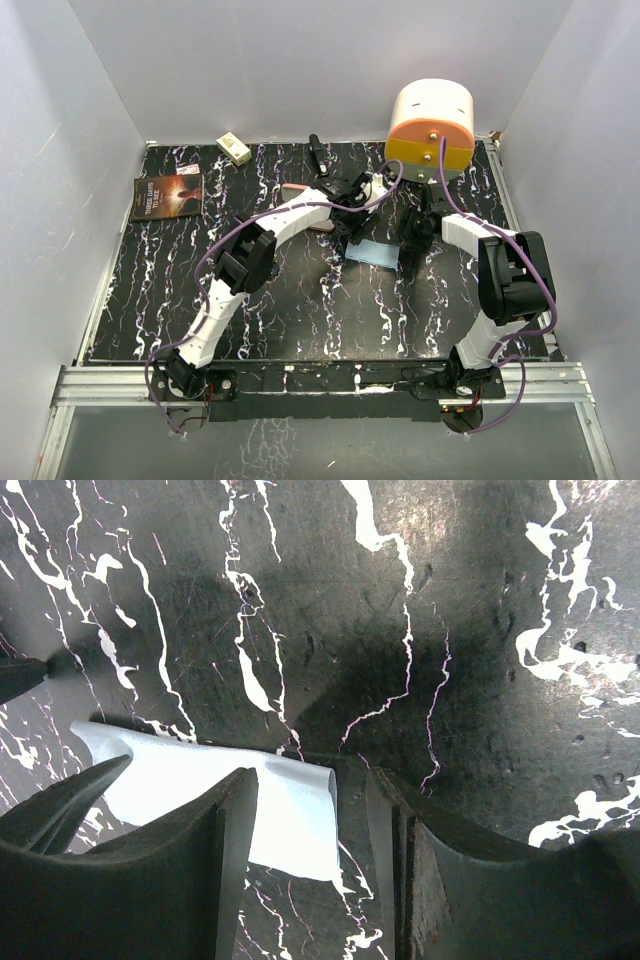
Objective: Organize the sunglasses
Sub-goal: Pick up the glasses cleaning cloth from the center of the board.
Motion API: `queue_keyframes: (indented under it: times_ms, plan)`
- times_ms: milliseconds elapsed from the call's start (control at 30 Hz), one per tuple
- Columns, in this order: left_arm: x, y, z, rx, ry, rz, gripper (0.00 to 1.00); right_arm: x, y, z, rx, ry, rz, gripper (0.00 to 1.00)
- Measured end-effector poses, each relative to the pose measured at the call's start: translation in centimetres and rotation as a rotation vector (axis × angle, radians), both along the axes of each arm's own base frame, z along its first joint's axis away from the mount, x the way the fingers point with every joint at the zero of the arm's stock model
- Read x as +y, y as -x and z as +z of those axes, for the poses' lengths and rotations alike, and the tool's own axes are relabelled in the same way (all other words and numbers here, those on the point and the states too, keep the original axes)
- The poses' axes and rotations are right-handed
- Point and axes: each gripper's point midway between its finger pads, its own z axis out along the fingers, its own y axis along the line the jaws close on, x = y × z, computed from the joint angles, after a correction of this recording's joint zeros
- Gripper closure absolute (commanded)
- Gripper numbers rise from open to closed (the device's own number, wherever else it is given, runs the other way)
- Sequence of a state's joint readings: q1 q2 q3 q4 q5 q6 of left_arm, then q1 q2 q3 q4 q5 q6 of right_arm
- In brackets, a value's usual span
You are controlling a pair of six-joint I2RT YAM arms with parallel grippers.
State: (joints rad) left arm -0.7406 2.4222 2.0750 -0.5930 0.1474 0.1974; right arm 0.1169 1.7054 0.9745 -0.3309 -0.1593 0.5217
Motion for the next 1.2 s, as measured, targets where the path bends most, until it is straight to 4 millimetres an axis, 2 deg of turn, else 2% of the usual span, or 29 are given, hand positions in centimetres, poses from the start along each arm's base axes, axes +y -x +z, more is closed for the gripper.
queue_keyframes:
  times_ms: [500,1033,1200]
  plan:
    - [0.1,0.4,0.0,0.059,0.068,0.023,0.44,0.1,0.0,-0.1,0.004,-0.003,0.001,0.53]
    - [-0.3,0.8,-0.4,0.009,0.014,0.033,0.49,0.6,-0.2,-0.1,0.003,-0.019,0.014,0.54]
    - [-0.5,0.9,-0.4,0.0,0.009,0.034,0.56,0.8,-0.3,-0.1,0.0,-0.024,0.02,0.56]
